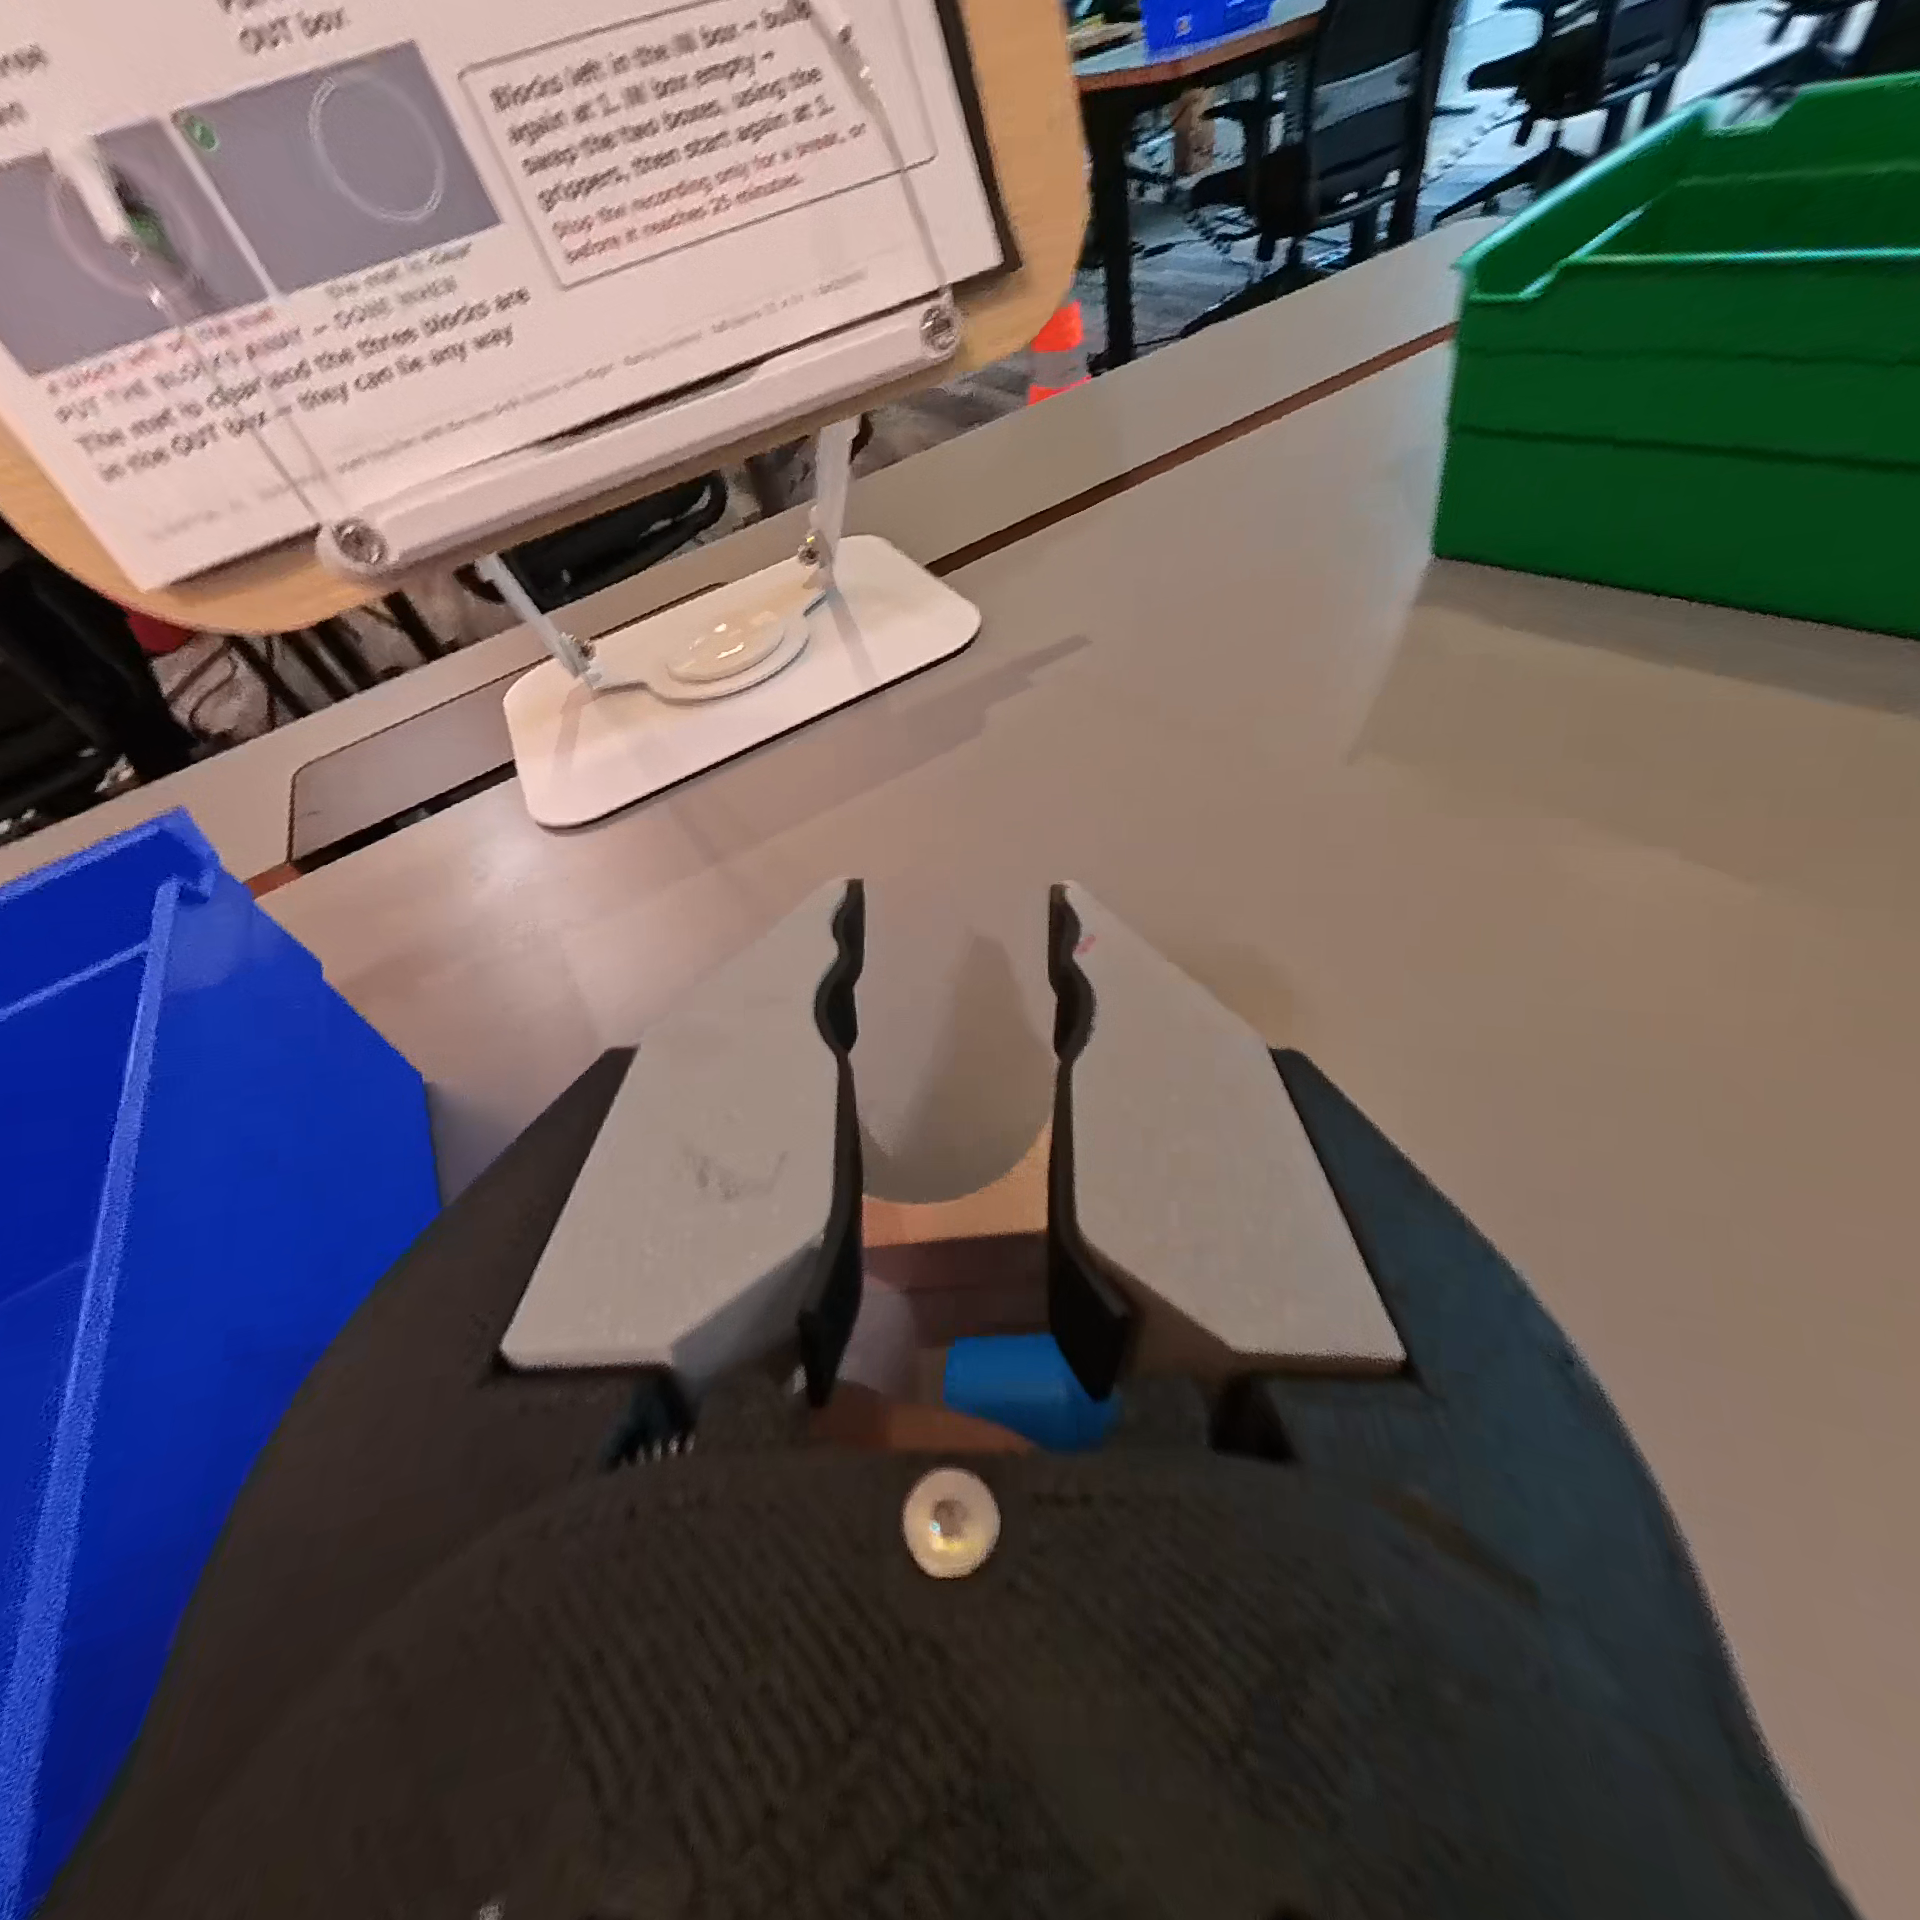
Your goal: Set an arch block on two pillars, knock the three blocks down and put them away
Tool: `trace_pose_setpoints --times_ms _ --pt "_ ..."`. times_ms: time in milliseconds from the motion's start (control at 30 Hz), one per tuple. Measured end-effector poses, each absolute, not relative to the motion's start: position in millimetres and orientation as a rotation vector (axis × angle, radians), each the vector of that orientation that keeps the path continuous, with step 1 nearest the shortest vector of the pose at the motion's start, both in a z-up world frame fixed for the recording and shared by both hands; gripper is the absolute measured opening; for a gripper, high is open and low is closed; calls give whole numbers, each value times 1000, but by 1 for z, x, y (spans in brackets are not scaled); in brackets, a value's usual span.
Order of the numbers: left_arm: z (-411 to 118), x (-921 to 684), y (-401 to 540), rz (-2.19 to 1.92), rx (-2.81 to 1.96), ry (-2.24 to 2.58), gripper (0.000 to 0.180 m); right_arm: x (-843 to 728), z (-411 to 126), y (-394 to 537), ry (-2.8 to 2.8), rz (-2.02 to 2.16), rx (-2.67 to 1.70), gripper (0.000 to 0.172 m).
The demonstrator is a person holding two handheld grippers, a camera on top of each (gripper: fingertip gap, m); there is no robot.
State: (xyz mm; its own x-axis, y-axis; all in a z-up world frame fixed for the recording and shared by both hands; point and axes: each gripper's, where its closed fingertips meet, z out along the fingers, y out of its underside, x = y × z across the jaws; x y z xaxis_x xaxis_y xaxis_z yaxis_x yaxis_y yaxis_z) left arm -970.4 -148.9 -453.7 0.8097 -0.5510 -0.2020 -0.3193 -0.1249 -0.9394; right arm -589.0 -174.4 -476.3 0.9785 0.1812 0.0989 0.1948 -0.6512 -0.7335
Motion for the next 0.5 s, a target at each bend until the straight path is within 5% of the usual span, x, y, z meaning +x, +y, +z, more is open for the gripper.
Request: trace_pose_setpoints --times_ms 233,500 --pt "-424 -919 -251 -782 -1578 1194 33 -606 -426 -184 -340 -1 -2109 30" --pt "-492 -965 -275 -194 -1578 1971 35 -616 -371 -200 -333 57 -1896 24"
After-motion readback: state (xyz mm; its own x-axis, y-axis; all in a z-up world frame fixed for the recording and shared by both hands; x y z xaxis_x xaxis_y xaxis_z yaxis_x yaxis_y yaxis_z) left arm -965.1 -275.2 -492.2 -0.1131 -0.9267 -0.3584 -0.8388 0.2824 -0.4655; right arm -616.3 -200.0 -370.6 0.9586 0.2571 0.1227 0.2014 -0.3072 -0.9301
